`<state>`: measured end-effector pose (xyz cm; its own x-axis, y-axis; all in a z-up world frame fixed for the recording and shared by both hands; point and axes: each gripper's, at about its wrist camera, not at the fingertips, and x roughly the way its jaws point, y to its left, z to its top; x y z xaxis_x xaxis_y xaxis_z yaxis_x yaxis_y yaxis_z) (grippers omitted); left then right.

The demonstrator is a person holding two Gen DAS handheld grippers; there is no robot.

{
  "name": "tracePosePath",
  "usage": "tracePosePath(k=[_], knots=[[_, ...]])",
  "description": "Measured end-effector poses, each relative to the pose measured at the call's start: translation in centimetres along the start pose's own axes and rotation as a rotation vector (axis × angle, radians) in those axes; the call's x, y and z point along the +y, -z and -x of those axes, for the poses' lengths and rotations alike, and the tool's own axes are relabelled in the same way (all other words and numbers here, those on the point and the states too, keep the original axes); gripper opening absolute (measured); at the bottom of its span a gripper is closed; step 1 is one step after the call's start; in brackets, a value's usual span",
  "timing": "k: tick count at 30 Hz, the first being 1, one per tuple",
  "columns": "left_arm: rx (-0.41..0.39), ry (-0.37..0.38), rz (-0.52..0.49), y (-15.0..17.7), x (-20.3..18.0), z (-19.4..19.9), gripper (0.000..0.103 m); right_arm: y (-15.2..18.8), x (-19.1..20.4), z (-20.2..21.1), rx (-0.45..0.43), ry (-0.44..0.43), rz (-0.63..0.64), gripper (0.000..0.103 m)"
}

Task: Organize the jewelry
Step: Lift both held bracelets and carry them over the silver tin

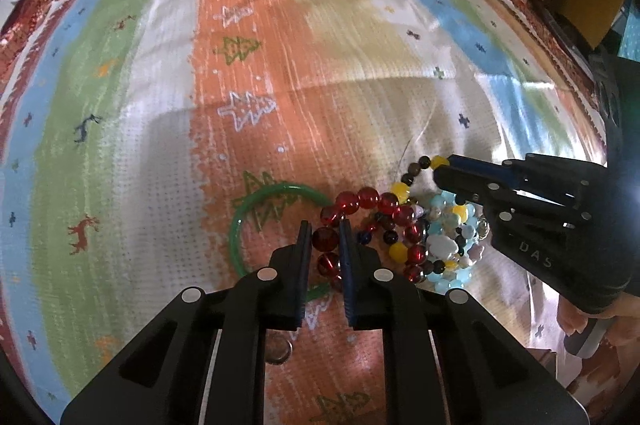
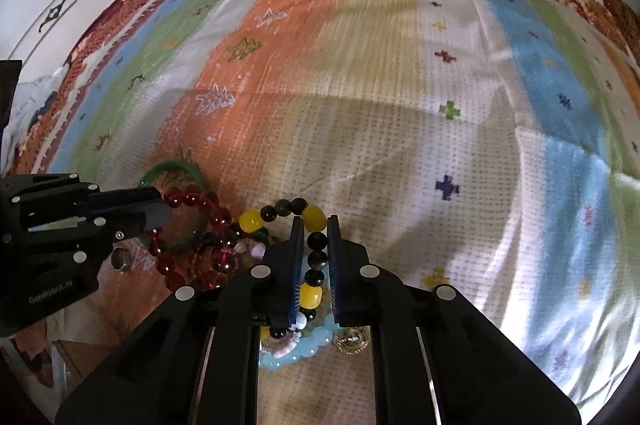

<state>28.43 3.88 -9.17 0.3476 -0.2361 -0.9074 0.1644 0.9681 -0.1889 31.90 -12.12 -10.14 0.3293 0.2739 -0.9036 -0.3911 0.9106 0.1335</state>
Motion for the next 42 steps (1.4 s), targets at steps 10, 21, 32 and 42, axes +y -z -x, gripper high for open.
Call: tracePosePath(k=[10,21,32,42], knots=[[-0.040,-0.030,0.039,-0.1,1.4,1.9,0.013,0.0,-1.0,2.4,-0.038,0.025,-0.018,0.012],[-0.086,-0.006,0.046,0.0,0.2,4.3,0.013,0.1,0.8,6.0,-0.091,-0.021,-0.002,0.012],[-0.128,0.007,0.053,0.7,-0.9,6.4,0.013,0.2,2.2,9.2,-0.143,-0.055,0.013,0.012],[-0.155,0.023,0.050,1.0,-2.0,7.7,0.013,0.4,3.0,11.3,-0.186,-0.057,0.039,0.012]])
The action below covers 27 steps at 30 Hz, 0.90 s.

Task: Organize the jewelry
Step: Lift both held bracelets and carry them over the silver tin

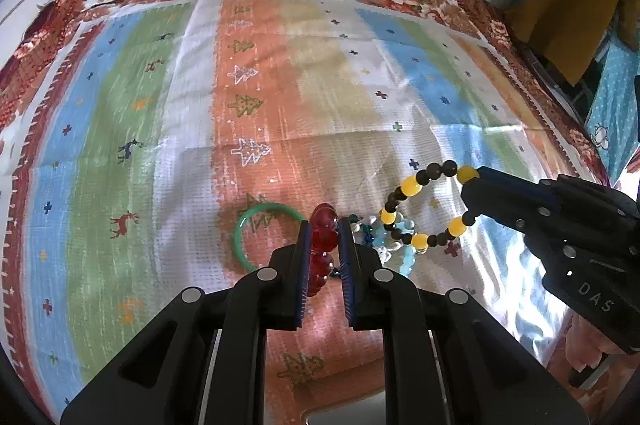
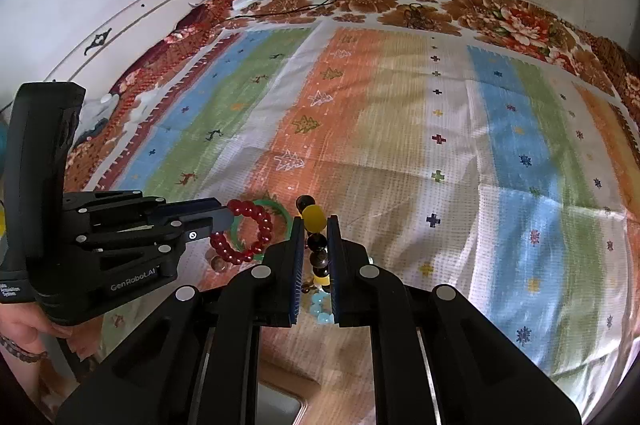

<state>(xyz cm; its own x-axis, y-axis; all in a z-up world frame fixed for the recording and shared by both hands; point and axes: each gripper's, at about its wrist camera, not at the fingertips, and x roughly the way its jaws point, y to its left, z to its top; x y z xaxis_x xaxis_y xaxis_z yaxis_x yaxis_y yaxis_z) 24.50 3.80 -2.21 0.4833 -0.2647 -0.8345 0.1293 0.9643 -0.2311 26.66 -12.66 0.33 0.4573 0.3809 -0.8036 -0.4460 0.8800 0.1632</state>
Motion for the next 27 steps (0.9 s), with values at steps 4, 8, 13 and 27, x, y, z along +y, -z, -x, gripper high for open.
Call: tracePosePath(k=[4,8,13,27], knots=[[-0.009,0.002,-0.002,0.1,-0.3,0.5,0.013,0.3,0.0,0.3,-0.002,0.010,0.004,0.012],[-0.015,0.004,-0.004,0.2,-0.5,0.9,0.013,0.7,0.0,0.5,0.001,0.023,0.009,0.012],[-0.029,0.001,-0.002,0.6,-0.8,1.7,0.013,1.3,0.2,1.2,-0.006,0.032,0.017,0.012],[-0.082,-0.015,-0.002,2.6,-1.7,4.9,0.013,3.6,1.1,4.1,-0.033,0.050,0.046,0.012]])
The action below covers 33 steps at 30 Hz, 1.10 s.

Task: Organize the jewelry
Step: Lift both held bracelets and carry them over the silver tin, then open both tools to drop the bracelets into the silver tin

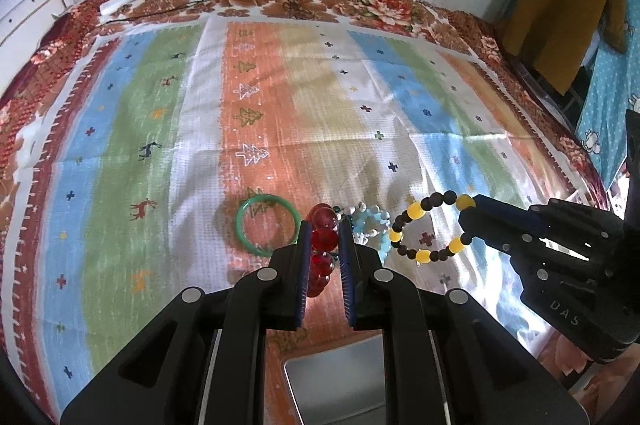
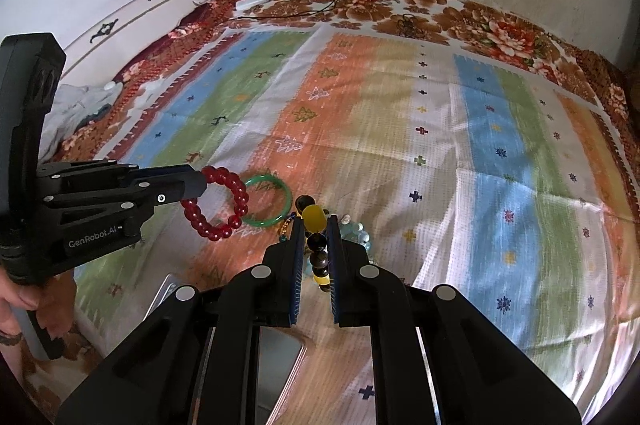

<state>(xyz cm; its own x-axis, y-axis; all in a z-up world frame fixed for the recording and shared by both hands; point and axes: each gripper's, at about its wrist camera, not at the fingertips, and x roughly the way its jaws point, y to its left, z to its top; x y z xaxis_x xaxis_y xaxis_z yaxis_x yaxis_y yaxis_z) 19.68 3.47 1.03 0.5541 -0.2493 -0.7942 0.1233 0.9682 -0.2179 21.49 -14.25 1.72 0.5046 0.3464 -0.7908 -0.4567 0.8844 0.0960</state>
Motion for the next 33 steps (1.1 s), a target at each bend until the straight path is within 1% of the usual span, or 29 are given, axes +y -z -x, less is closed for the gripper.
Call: tracePosePath(k=[7,13,19,27,33], knots=[[-0.041,0.017,0.004,0.9,-0.5,2.3,0.013,0.7,1.1,1.8,-0.028,-0.017,0.015,0.012],[-0.050,0.028,-0.005,1.7,-1.0,3.1,0.013,1.4,2.4,3.0,-0.050,-0.019,0.041,0.012],[-0.066,0.038,-0.010,2.8,-1.4,4.4,0.013,2.2,3.1,4.2,-0.062,-0.043,0.045,0.012],[-0.079,0.056,-0.022,5.0,-2.0,5.9,0.013,3.9,3.8,4.8,-0.047,-0.071,0.044,0.012],[-0.061,0.061,-0.043,7.0,-2.8,6.2,0.013,5.4,4.3,4.9,-0.024,-0.088,0.046,0.012]])
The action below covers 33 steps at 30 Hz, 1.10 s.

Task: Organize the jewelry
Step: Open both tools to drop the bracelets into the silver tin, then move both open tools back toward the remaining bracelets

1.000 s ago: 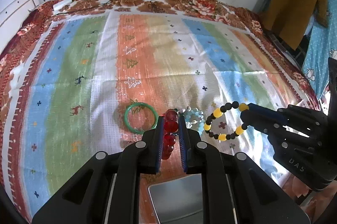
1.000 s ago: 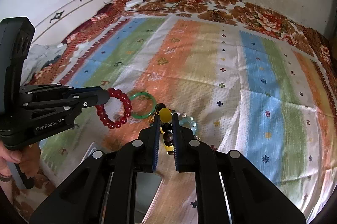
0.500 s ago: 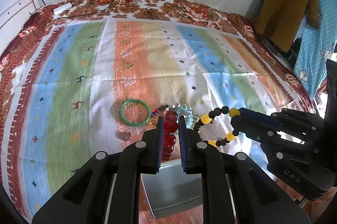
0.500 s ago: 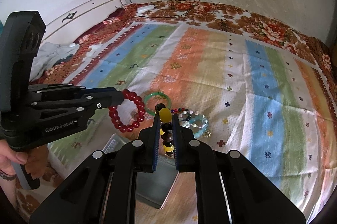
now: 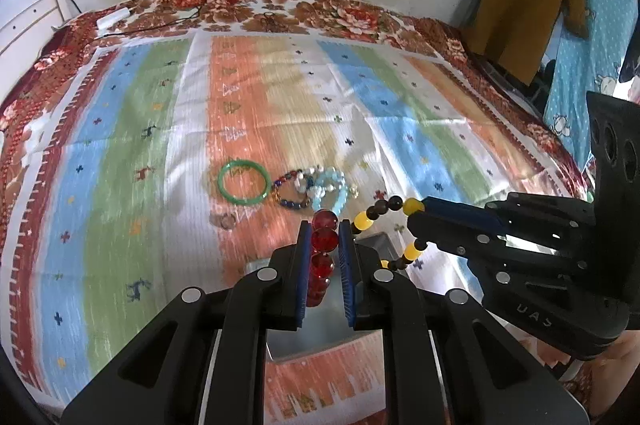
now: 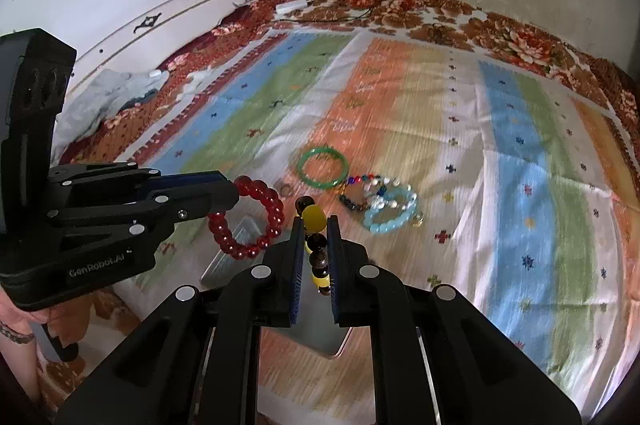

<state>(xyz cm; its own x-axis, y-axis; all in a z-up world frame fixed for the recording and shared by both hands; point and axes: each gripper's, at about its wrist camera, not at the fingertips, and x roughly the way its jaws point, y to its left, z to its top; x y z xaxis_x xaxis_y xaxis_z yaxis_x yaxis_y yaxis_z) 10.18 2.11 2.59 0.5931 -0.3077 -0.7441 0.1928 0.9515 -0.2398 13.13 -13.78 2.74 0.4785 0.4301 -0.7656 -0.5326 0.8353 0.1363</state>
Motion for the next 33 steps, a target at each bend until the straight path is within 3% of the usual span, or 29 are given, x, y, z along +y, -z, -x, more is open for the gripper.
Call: tracePosePath(k=[6,9,12,18,26,33], knots=[[0.020,-0.019,0.008,0.7,0.1,-0.4,0.014,0.6,0.0,-0.2,0.011,0.048,0.014,0.015],[0.007,-0.050,0.033,0.4,0.8,-0.4,0.031,0.5,-0.6,-0.3,0.000,0.069,0.001,0.043],[0.008,-0.102,0.056,0.2,1.9,-0.7,0.032,0.3,-1.9,-0.5,-0.005,0.086,-0.034,0.043],[0.028,-0.113,0.080,-0.6,3.1,-1.7,0.033,-0.3,-3.4,-1.4,0.000,0.095,-0.072,0.043],[0.037,-0.143,0.062,-1.6,3.3,-2.7,0.040,-0.6,-4.2,-2.6,0.014,0.130,-0.076,0.043],[0.044,-0.220,0.046,-2.4,4.0,-3.7,0.050,-1.1,-4.9,-3.8,0.022,0.161,-0.083,0.044]])
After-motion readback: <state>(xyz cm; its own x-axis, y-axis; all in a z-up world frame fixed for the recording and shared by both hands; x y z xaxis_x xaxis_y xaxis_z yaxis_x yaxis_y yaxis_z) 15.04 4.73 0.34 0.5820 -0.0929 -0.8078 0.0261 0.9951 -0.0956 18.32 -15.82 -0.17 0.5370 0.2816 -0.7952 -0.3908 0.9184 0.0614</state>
